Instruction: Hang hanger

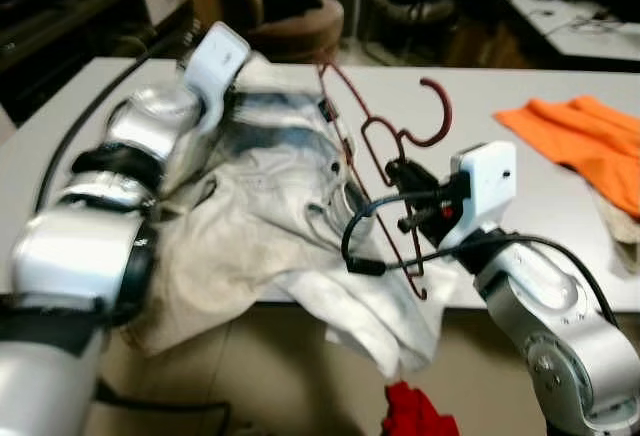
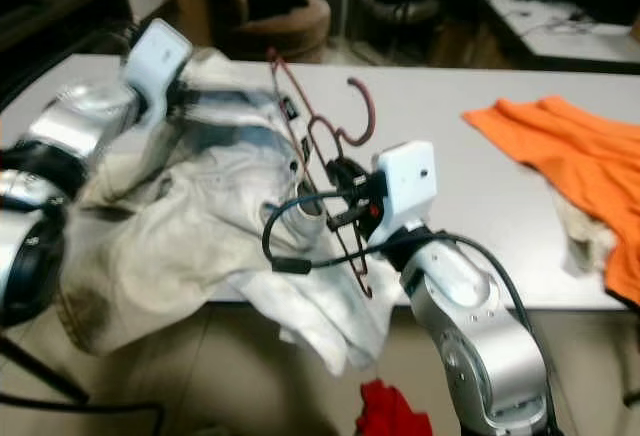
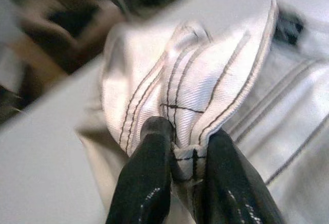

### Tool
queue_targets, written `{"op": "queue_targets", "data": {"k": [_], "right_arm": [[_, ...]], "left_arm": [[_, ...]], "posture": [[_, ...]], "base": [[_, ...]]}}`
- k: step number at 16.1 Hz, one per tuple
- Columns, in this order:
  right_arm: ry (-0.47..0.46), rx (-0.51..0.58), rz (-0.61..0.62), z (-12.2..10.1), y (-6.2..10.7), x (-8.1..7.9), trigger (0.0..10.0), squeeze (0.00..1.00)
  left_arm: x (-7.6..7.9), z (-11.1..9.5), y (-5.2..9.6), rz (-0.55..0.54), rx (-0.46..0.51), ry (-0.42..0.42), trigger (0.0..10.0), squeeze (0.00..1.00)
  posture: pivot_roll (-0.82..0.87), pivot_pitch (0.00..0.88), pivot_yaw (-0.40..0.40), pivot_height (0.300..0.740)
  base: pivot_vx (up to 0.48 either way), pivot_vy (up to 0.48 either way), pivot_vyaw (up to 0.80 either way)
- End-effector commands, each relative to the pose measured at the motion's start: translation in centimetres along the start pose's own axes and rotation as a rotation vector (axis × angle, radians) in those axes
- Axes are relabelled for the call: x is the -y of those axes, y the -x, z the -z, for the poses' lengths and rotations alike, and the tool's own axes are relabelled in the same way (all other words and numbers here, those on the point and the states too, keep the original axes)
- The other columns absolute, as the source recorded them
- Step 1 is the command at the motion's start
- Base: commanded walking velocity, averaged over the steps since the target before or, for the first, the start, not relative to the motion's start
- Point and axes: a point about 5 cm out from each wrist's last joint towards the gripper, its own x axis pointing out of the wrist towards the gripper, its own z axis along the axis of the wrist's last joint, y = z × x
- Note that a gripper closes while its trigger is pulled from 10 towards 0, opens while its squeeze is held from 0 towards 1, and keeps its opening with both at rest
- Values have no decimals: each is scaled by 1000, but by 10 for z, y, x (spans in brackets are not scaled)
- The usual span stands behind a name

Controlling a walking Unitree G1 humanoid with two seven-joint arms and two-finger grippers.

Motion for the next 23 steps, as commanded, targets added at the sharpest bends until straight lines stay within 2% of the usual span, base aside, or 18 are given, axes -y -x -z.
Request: {"op": "queue_targets", "data": {"k": [1,3,4,5,6,7,8,9,10,11,13,14,16,18,19,20,22,23], "right_arm": [[-3,9,-21,-4,2,-2,10000,0],[-3,7,-20,-4,3,-1,10000,0],[0,6,-11,-4,4,2,10000,0],[0,14,-3,-6,4,4,10000,0],[-1,18,0,-6,4,5,10000,0],[-5,22,7,-7,4,8,10000,0],[0,20,12,-7,4,10,10000,0],[8,21,8,-8,4,11,10000,0],[11,22,3,-9,3,11,10000,0],[15,23,-5,-9,3,12,10000,0],[23,61,33,-14,0,15,10000,0],[16,84,65,-16,-1,17,10000,0],[-37,139,158,-19,-7,21,10000,0],[-75,139,171,-14,-10,19,10000,0],[-90,135,172,-11,-11,18,10000,0],[-108,129,174,-7,-13,16,10000,0],[-113,111,164,-1,-14,14,10000,0],[-112,108,160,0,-14,13,10000,0]], "left_arm": [[-2,4,3,43,-33,-5,10000,1000],[-19,11,18,62,-62,1,10000,1000],[-34,12,31,59,-48,12,10000,1000],[-44,2,40,50,55,67,10000,1000],[-47,-1,43,52,89,95,10000,1000],[-49,-7,48,86,163,167,10000,655],[-44,-9,51,172,212,239,10000,0],[-37,-10,52,225,253,265,10000,0],[-35,-9,53,224,267,260,10000,0],[-33,-5,52,172,269,232,10000,0],[-28,-2,53,-87,438,215,10000,0],[-22,1,57,-138,491,249,10000,0],[3,22,74,-292,552,353,10000,0],[25,26,87,-339,576,420,10000,0],[33,24,91,-353,591,400,10000,0],[49,23,94,-339,596,418,10000,0],[70,27,97,-329,555,426,10000,0],[75,29,98,-312,545,441,10000,0]], "posture": [[-148,0,24,740],[-144,0,21,740],[-140,0,18,740],[-140,0,17,740],[-140,0,17,740],[-135,0,11,740],[-135,0,8,740],[-135,0,7,740],[-135,0,7,740],[-133,0,7,740],[-132,0,16,740],[-133,0,18,740],[-126,0,6,740],[-108,0,-6,740],[-102,0,-12,740],[-90,0,-16,740],[-88,0,-16,740],[-88,0,-16,740]], "base": [[0,0,0],[0,0,0],[0,0,0],[0,0,0],[0,0,0],[0,0,0],[0,0,0],[0,0,0],[0,0,0],[0,0,0],[0,0,0],[0,0,0],[0,0,0],[0,0,0],[0,0,0],[0,0,0],[0,0,0],[0,0,0]]}}
